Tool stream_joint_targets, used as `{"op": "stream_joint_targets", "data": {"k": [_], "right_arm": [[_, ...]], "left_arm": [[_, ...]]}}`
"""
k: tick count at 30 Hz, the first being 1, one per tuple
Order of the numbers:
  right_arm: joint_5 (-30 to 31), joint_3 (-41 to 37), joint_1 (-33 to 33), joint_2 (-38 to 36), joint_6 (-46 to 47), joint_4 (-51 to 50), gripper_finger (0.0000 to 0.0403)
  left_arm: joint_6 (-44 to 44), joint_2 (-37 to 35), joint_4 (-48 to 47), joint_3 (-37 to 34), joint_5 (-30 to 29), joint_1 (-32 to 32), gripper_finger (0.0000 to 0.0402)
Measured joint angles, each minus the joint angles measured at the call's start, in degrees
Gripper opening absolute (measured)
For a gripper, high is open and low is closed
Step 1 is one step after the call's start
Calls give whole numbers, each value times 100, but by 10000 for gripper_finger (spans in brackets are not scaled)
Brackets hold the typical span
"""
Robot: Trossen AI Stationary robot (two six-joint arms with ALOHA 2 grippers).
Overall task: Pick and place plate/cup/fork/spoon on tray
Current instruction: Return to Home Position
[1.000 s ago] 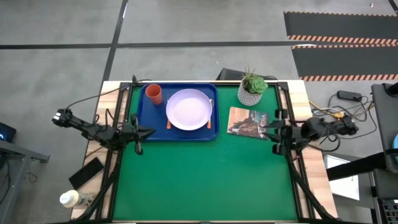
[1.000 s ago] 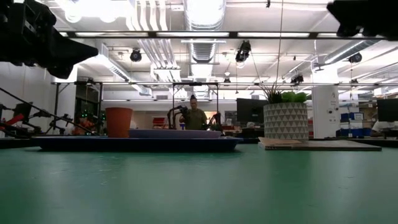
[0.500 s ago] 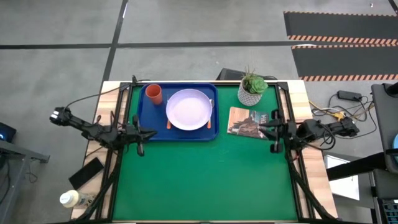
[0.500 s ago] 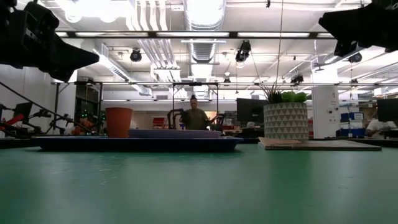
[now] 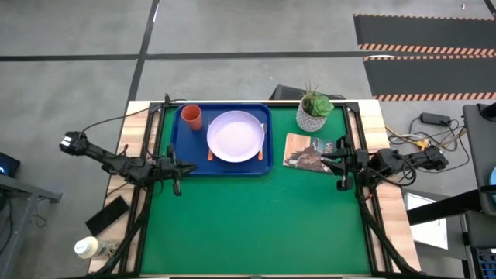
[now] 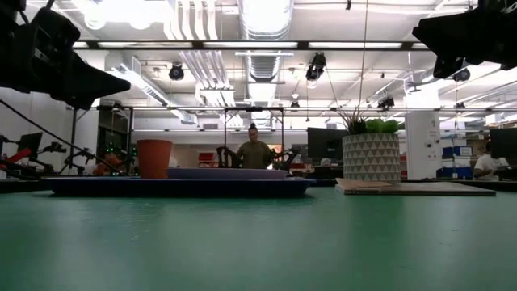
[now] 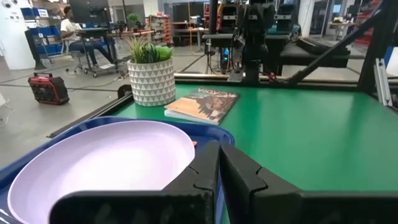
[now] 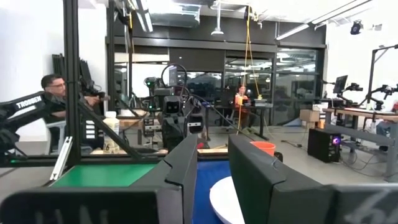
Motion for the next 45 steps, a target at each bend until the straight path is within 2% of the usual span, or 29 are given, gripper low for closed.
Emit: {"op": "stream_joint_targets", "data": {"k": [14,28,45], "right_arm": [[0,-4,0,0,0,2,70],[0,-7,0,0,0,2,82],[0,-7,0,0,-6,2,73]], "left_arm": [[0,343,2,0,-2,0,0],[2,631,0,0,-4,0,0],[2,951,1,0,-4,0,0]]}}
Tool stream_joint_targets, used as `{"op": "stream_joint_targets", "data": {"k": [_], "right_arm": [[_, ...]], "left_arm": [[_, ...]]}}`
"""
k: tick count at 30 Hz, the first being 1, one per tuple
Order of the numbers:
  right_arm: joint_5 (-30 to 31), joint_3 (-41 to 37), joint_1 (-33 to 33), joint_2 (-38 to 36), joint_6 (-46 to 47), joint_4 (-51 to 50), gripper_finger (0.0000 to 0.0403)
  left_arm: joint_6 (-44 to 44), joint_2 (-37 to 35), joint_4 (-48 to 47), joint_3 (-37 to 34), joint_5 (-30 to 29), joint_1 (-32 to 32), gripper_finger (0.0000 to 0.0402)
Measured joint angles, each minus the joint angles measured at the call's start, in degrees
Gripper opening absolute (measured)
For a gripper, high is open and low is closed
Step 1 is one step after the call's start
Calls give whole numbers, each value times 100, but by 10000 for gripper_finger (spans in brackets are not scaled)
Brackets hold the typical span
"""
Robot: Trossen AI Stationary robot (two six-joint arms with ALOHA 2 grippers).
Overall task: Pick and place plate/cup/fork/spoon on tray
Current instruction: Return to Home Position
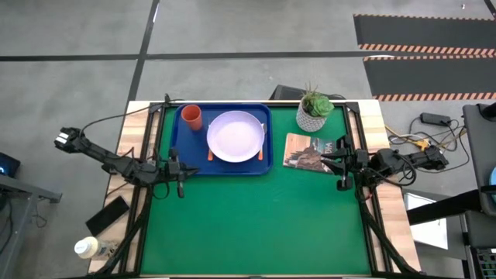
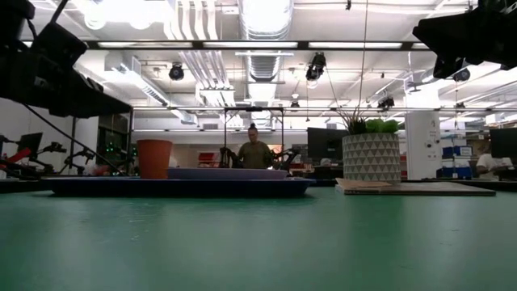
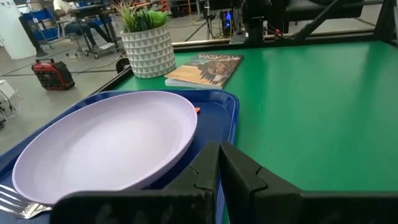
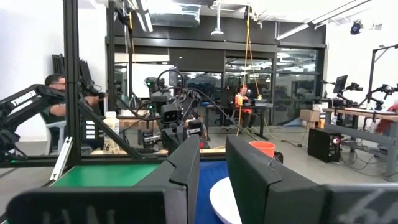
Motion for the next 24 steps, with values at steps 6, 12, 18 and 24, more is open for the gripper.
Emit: {"op": "stream_joint_targets", "data": {"k": [6,12,18,24], "right_arm": [[0,-2,1,0,2,2,82],[0,-2,0,0,11,2,84],[0,-2,0,0,4,2,74],[0,-2,0,0,2,2,68]], "left_arm": [[0,109,-1,0,0,0,0],[0,199,-1,-2,0,0,0],[-2,291,-1,-2,0,0,0],[0,386,1,-2,0,0,0]]}}
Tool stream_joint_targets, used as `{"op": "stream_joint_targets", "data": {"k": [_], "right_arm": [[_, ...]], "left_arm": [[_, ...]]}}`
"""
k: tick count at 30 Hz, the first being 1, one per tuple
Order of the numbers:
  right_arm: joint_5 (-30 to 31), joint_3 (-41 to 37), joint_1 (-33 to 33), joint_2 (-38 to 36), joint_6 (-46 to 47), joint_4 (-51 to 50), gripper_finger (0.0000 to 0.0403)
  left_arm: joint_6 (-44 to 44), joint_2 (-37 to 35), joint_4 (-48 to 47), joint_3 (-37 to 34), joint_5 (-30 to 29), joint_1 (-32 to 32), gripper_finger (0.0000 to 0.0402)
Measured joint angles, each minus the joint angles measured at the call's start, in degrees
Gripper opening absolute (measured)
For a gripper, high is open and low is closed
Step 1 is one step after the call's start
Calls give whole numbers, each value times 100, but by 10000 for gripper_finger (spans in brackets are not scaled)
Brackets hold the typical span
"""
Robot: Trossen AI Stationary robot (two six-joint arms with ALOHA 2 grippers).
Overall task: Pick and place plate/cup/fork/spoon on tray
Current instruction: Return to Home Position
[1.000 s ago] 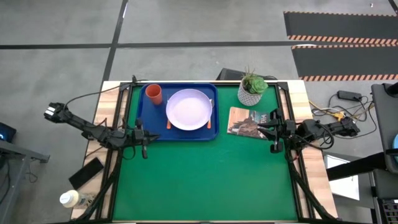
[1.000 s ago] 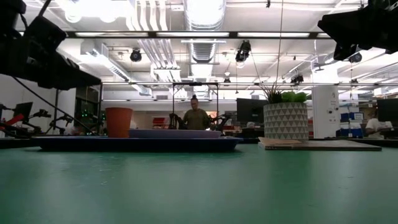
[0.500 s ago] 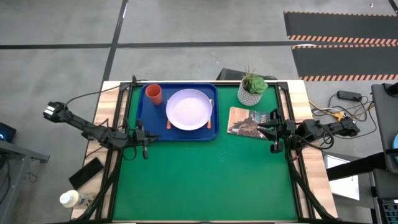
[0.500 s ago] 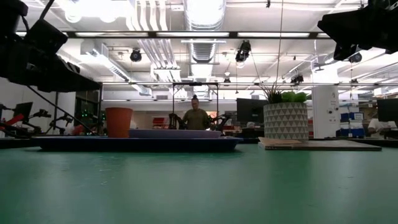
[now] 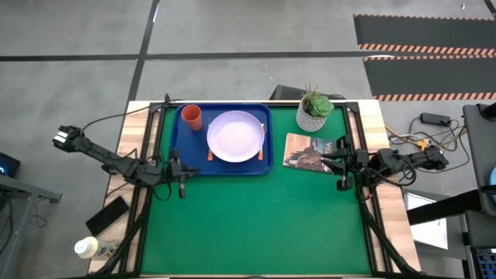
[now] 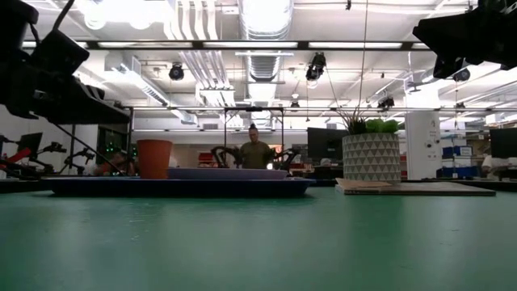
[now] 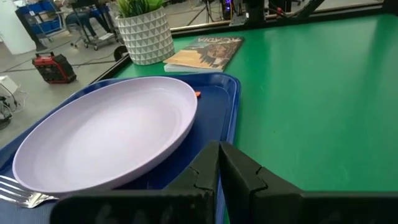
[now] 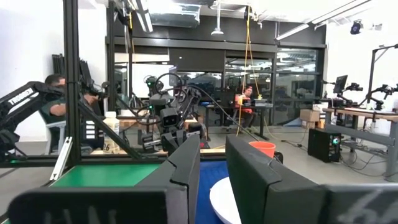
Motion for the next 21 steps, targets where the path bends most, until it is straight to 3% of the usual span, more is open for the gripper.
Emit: {"op": "stream_joint_targets", "data": {"k": [21], "right_arm": [[-2,46,2,0,8,-20,68]], "left_arm": [[-1,400,3,0,2,0,0]]}}
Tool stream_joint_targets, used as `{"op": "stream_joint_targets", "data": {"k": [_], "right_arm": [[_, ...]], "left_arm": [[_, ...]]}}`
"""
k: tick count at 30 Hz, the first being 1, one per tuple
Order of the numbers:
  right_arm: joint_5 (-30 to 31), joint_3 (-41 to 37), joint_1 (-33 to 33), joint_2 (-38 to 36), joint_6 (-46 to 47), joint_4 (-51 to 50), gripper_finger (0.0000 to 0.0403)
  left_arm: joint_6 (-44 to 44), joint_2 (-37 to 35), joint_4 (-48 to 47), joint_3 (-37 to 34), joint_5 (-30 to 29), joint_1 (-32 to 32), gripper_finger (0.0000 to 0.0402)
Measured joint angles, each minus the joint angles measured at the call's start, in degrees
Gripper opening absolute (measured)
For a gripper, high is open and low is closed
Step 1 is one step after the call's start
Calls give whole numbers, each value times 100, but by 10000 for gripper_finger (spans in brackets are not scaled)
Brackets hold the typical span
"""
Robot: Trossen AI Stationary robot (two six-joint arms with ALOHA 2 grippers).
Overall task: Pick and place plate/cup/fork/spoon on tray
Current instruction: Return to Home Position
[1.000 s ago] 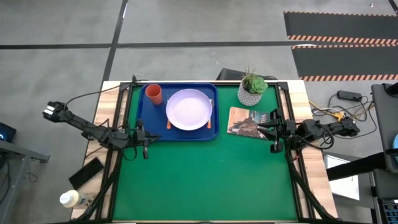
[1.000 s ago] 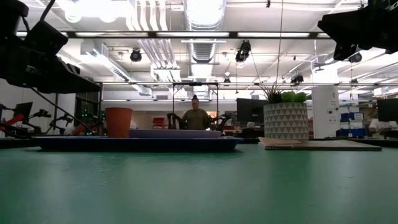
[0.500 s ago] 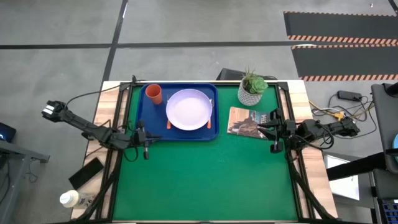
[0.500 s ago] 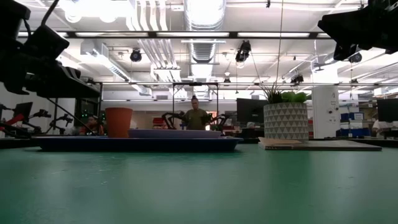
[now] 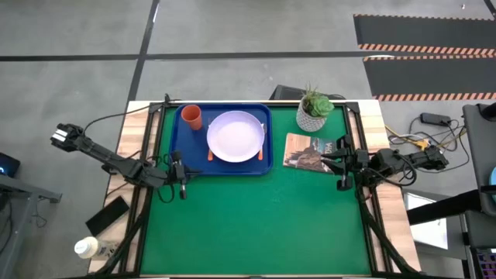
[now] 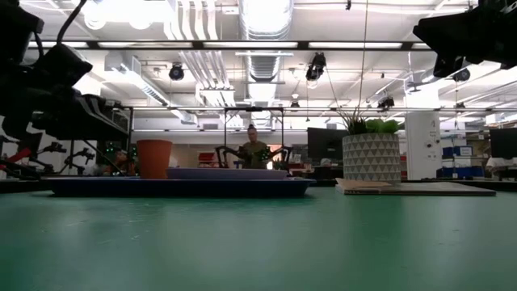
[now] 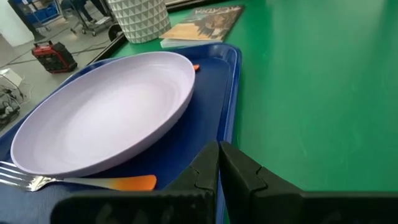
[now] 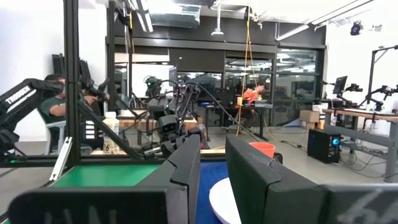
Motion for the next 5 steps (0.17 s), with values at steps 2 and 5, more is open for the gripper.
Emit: {"op": "stream_joint_targets", "data": {"k": [2,5], "right_arm": [[0,7,-2,0,-8,0,68],[2,9,-2,2,-2,-2,68]], "left_arm": [[0,51,1,0,0,0,0],[-1,133,-1,0,0,0,0]]}}
